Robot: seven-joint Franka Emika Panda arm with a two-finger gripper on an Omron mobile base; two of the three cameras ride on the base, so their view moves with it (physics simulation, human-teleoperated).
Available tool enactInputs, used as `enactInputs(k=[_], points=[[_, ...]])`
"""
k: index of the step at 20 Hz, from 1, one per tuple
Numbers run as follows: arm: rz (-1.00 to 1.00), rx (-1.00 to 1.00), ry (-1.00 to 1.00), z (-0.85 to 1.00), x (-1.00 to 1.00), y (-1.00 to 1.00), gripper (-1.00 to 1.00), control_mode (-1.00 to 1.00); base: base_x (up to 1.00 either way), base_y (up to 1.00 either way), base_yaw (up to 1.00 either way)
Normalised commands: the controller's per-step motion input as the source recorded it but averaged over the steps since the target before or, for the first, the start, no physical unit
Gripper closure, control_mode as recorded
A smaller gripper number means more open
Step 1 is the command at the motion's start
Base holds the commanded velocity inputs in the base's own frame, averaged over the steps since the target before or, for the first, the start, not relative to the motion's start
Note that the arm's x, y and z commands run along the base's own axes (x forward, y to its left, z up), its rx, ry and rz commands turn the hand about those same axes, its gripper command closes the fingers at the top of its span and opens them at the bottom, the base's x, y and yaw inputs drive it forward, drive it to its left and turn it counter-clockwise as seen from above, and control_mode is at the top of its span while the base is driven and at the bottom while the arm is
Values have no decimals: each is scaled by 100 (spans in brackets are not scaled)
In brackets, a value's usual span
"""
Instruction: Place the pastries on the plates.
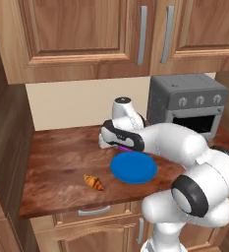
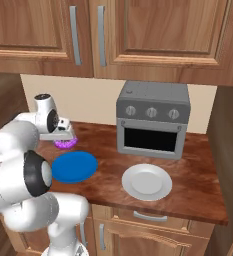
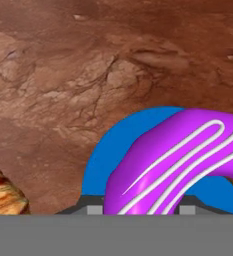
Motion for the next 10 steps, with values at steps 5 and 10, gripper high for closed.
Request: enactInputs(k=[5,10], points=[[0,3,-2,28,-70,-42,100,-100,0,0,0],[-1,3,0,16,-60,-60,100,-100,0,0,0]])
